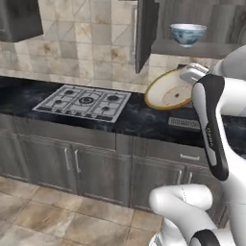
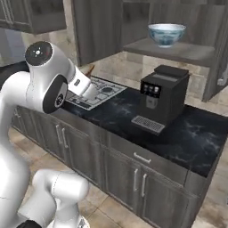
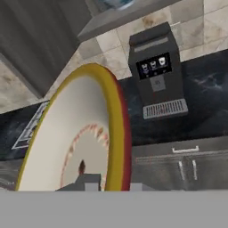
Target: Pick up the bowls from the cabinet and place each bowl in front of a stool on the dining counter.
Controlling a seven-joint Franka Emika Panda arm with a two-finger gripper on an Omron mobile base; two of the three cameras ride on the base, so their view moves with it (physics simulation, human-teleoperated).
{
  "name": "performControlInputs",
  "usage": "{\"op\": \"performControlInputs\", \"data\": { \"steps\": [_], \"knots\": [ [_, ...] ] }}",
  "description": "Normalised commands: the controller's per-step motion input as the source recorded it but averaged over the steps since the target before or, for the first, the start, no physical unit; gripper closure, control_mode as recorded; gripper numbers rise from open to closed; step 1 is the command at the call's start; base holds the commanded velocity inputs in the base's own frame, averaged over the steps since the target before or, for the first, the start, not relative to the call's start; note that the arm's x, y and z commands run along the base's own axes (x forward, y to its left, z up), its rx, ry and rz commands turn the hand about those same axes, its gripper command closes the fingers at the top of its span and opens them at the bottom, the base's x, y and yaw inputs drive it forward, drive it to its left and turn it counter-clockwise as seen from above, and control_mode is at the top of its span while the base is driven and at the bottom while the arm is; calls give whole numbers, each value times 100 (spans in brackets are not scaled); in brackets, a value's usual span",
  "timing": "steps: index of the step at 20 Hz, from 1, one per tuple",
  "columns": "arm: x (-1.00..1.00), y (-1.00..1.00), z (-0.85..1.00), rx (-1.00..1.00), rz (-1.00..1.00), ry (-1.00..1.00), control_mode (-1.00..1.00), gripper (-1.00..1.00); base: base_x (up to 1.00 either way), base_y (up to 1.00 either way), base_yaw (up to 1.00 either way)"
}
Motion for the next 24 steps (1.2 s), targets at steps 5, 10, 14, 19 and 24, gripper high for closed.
{"op": "performControlInputs", "data": {
  "steps": [5, 10, 14, 19, 24],
  "knots": [
    [0, 0, 0, 0, 0, 0, 100, 100, 0, 0, 96],
    [0, 0, 0, 0, 0, 0, 100, 100, 0, 0, 94],
    [0, 0, 0, 0, 0, 0, 100, 100, 0, 0, 88],
    [0, 0, 0, 0, 0, 0, 100, 100, -16, 0, 83],
    [0, 0, 0, 0, 0, 0, 100, 100, -46, 4, 77]
  ]
}}
